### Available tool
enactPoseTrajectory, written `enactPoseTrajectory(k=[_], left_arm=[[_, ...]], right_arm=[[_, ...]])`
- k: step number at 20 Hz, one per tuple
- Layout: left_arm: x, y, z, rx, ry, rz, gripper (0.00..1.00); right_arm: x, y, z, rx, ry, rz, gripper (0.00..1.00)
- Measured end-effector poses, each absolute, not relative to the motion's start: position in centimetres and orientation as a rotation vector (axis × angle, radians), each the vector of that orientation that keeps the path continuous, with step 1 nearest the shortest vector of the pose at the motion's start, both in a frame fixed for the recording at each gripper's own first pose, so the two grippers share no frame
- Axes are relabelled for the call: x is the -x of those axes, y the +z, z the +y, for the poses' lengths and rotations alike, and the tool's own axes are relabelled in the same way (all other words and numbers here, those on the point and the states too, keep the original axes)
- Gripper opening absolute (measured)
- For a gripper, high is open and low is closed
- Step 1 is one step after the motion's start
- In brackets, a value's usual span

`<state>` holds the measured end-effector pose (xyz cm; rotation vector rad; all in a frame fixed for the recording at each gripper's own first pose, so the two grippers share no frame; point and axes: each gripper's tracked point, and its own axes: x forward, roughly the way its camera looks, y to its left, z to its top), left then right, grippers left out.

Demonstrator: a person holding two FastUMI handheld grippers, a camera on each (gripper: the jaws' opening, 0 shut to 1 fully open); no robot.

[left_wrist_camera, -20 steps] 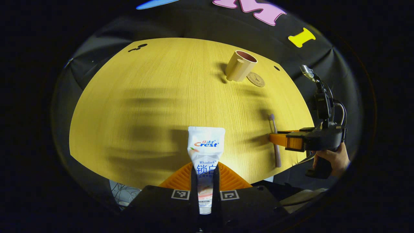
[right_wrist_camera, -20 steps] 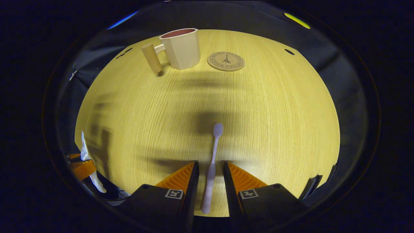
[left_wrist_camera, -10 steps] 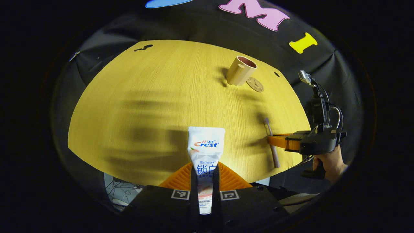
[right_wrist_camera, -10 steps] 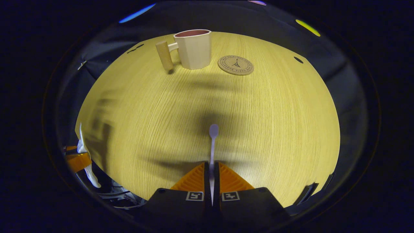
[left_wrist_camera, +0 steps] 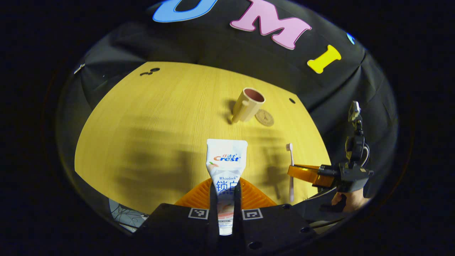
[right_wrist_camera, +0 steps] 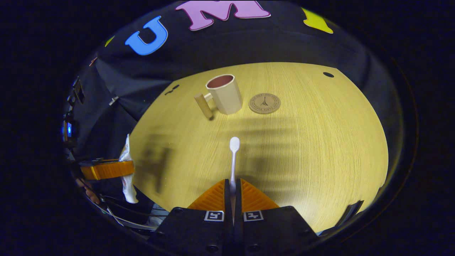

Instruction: Put the toothbrush and toothpaste on the desktop into the cup, then pick up the cup and place it on the coaster on the desktop.

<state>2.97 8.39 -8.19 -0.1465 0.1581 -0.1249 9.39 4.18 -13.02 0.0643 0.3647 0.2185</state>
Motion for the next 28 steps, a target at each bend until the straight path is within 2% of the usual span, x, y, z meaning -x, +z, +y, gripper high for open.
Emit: enactPoseTrajectory(k=[5, 11, 17, 28], left_arm=[[-0.5, -2.3, 9.3, 0.156, -0.168, 0.010, 0.20], [2.2, 1.8, 10.7, 0.076, -0.193, -0.136, 0.19], [4.1, 2.8, 11.4, 0.078, -0.238, -0.262, 0.19], [4.1, 2.7, 11.2, 0.099, -0.167, -0.296, 0.19]], right_arm=[[-7.8, -6.7, 4.4, -0.102, 0.322, 0.214, 0.05], [-6.7, -3.4, 2.7, -0.167, 0.371, 0.160, 0.05], [-7.1, -3.5, -1.2, -0.187, 0.338, 0.166, 0.05], [-6.4, -5.0, -7.3, -0.247, 0.251, 0.173, 0.05]])
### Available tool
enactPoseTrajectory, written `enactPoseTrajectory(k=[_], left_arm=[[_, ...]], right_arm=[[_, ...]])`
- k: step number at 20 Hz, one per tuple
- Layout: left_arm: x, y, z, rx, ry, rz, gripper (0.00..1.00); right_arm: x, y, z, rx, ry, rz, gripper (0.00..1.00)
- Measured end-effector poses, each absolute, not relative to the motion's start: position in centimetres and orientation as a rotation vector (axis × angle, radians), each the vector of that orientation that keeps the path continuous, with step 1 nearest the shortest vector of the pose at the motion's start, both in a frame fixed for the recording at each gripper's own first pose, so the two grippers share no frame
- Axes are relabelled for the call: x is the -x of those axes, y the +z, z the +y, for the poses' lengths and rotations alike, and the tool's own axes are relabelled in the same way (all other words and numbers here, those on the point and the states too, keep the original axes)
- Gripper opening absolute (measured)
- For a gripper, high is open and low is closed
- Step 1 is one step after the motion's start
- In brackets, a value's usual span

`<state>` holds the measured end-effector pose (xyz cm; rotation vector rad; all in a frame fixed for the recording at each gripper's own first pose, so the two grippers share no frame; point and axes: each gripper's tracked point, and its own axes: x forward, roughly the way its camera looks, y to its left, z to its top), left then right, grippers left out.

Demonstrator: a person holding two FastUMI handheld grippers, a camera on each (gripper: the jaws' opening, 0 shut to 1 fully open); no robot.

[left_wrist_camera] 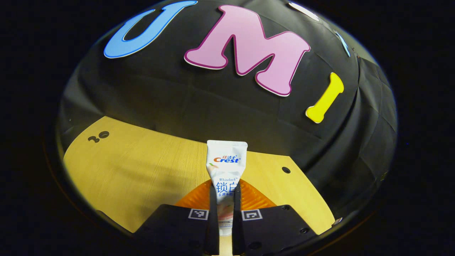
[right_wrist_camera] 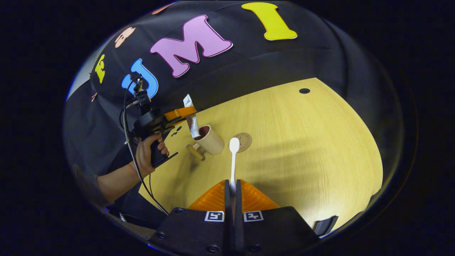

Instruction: Put the toothbrush and toothpaste on the desktop into the cup, then pick up the cup and place it on the coaster on the desktop.

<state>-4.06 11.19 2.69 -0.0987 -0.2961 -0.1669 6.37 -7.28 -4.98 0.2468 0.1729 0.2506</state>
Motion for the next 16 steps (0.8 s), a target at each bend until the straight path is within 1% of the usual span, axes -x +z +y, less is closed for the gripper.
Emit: enactPoseTrajectory(k=[2, 4, 7, 9, 10, 11, 13, 14, 15, 16], left_arm=[[2.6, 1.8, 11.2, 0.067, -0.127, -0.282, 0.19], [1.0, 0.8, 11.7, 0.042, -0.114, -0.259, 0.19], [0.7, -0.2, 11.0, 0.019, -0.151, -0.240, 0.19], [0.7, -0.6, 10.8, 0.021, -0.162, -0.233, 0.23], [0.7, -0.8, 10.7, 0.022, -0.163, -0.232, 0.30], [0.9, -0.8, 10.6, 0.023, -0.163, -0.231, 0.26], [1.1, -1.5, 10.8, 0.023, -0.164, -0.223, 0.30], [1.2, -1.9, 10.8, 0.024, -0.171, -0.223, 0.35], [1.5, -1.9, 10.8, 0.022, -0.171, -0.225, 0.48], [1.6, -1.8, 11.0, 0.019, -0.169, -0.228, 0.46]], right_arm=[[-6.1, -5.1, -8.0, -0.258, 0.235, 0.171, 0.05], [-5.8, -5.1, -8.5, -0.267, 0.219, 0.172, 0.05], [-5.7, -5.4, -9.1, -0.282, 0.201, 0.174, 0.05], [-5.5, -5.8, -9.8, -0.293, 0.193, 0.172, 0.05], [-5.5, -5.6, -9.8, -0.297, 0.191, 0.171, 0.05], [-5.5, -5.5, -9.8, -0.302, 0.190, 0.168, 0.05], [-5.5, -5.5, -9.6, -0.306, 0.191, 0.166, 0.05], [-5.5, -5.6, -9.5, -0.305, 0.193, 0.166, 0.05], [-5.6, -5.6, -9.4, -0.304, 0.195, 0.166, 0.05], [-5.7, -5.6, -8.9, -0.302, 0.198, 0.167, 0.05]])
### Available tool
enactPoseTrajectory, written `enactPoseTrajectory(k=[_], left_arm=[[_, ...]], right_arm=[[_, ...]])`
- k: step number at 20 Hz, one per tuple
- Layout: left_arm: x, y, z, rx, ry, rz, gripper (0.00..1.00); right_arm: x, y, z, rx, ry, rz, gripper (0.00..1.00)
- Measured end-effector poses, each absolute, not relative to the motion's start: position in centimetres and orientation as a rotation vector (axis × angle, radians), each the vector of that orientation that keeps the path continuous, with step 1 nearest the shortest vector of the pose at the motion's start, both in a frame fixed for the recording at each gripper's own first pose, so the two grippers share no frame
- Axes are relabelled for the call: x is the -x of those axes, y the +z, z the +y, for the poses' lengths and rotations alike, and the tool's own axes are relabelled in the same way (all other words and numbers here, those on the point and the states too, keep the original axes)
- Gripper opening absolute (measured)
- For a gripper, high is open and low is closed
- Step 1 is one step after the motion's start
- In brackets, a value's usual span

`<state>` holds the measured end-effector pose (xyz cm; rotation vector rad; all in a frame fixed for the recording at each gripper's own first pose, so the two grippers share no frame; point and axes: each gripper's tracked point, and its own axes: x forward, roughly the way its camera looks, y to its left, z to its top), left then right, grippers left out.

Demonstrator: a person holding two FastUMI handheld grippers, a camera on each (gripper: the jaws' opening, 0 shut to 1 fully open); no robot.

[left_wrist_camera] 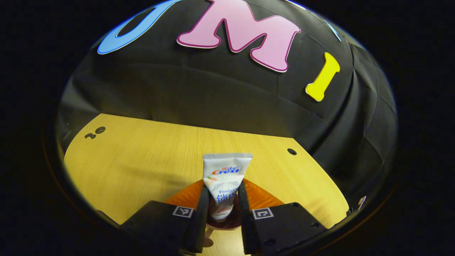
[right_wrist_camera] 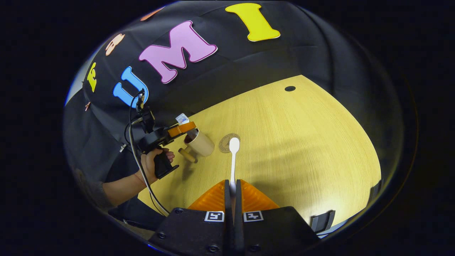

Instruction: Put the toothbrush and toothpaste on the desktop into the cup, then pick up the cup and place it on the coaster on the desktop.

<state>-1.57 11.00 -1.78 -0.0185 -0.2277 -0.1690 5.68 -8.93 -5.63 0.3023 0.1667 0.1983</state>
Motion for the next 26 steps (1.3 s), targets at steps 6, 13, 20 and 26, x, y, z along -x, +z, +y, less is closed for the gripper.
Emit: enactPoseTrajectory(k=[6, 13, 20, 26], left_arm=[[3.3, -2.5, 11.9, 0.008, -0.170, -0.201, 0.70], [12.0, -3.8, 13.1, -0.085, -0.194, -0.208, 0.85], [21.3, -11.1, 12.7, -0.045, -0.221, -0.136, 0.85], [25.8, -17.6, 14.2, 0.010, -0.145, -0.039, 0.86]], right_arm=[[-5.8, -4.8, -6.9, -0.308, 0.222, 0.149, 0.05], [-8.1, 0.4, -2.4, -0.331, 0.322, 0.061, 0.05], [-13.8, 5.5, 3.1, -0.384, 0.441, -0.004, 0.05], [-19.9, 9.8, 4.9, -0.452, 0.467, -0.085, 0.05]])
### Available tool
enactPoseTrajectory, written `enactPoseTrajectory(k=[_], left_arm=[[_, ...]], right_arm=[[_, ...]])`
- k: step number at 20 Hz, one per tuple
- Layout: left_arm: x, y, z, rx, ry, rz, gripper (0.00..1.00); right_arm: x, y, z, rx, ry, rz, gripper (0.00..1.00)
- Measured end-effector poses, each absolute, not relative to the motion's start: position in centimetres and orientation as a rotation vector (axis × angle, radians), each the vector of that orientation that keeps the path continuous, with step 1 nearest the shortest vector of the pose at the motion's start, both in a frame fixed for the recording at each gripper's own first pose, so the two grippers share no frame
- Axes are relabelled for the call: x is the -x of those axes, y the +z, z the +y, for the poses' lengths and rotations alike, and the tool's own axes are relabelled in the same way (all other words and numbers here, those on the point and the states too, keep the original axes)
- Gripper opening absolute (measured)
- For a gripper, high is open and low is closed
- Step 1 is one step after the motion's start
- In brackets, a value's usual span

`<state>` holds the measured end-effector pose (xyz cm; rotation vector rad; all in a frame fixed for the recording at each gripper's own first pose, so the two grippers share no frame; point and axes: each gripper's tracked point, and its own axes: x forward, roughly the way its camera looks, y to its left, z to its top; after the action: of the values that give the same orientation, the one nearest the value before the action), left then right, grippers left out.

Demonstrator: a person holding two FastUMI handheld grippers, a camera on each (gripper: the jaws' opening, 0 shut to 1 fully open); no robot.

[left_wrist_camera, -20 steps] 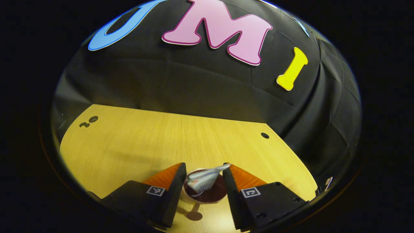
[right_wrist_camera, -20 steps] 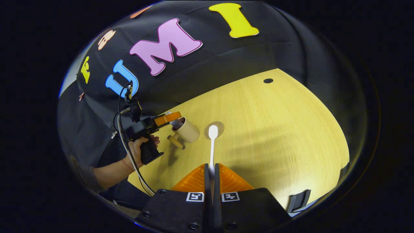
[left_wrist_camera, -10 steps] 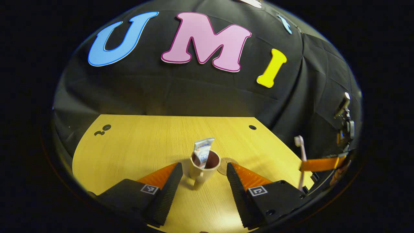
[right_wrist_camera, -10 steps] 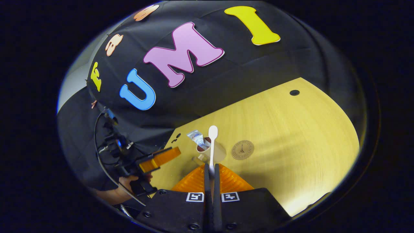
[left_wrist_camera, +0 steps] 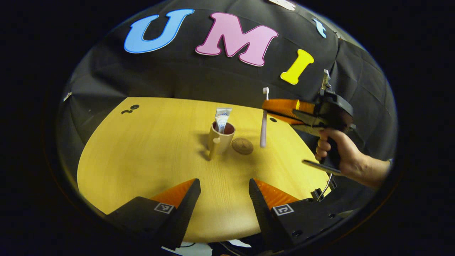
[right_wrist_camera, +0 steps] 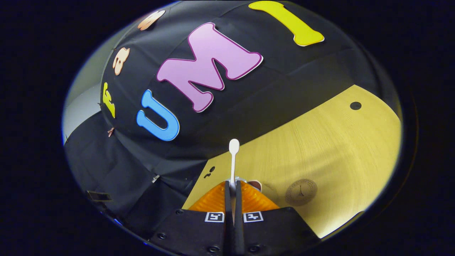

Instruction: Put the toothbrush and toothpaste on the desktop into the cup, then pick up the cup and place it on the coaster on the desktop.

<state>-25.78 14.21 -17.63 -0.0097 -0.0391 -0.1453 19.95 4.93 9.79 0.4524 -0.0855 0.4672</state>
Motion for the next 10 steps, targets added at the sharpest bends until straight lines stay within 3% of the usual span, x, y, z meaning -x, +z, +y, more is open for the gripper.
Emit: enactPoseTrajectory(k=[10], left_arm=[[30.6, -23.3, 14.0, 0.103, -0.029, 0.012, 0.85]], right_arm=[[-28.9, 11.3, 5.6, -0.505, 0.448, -0.173, 0.05]])
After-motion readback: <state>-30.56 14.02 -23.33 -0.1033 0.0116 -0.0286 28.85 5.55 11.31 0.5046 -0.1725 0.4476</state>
